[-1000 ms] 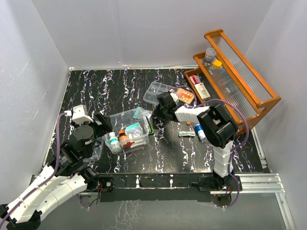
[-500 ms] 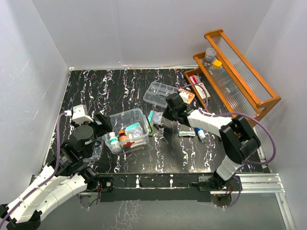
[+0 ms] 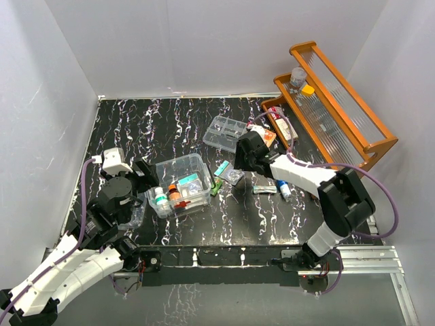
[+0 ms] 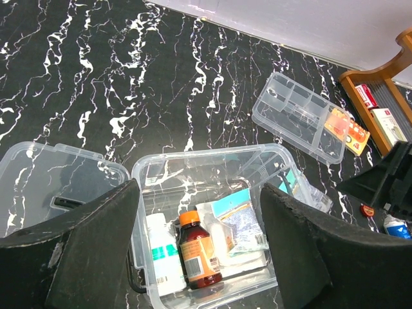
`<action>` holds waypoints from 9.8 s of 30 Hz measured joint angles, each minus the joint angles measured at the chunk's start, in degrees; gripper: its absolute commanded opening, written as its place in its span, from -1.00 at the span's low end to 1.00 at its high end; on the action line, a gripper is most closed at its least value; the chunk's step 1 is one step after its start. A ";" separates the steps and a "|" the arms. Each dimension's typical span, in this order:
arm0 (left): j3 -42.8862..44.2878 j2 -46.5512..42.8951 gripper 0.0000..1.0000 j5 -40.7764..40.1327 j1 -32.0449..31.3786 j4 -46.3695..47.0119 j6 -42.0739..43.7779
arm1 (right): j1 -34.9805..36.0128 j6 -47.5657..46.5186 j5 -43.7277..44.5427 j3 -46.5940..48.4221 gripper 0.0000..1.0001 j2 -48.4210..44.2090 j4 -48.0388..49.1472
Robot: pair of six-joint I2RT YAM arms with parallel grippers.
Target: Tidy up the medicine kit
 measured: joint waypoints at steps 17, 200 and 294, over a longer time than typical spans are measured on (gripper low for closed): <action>0.00 0.00 0.50 -0.33 0.00 -0.02 0.46 | -0.68 -21.68 -9.22 8.70 -0.27 11.85 -6.25; 2.23 37.07 0.35 31.28 8.37 5.97 -13.75 | 6.21 20.26 -12.92 -10.14 -0.10 -23.39 6.93; -0.48 6.14 0.08 12.15 8.39 1.90 -1.75 | 10.10 25.09 -3.58 18.43 -0.16 19.65 -18.64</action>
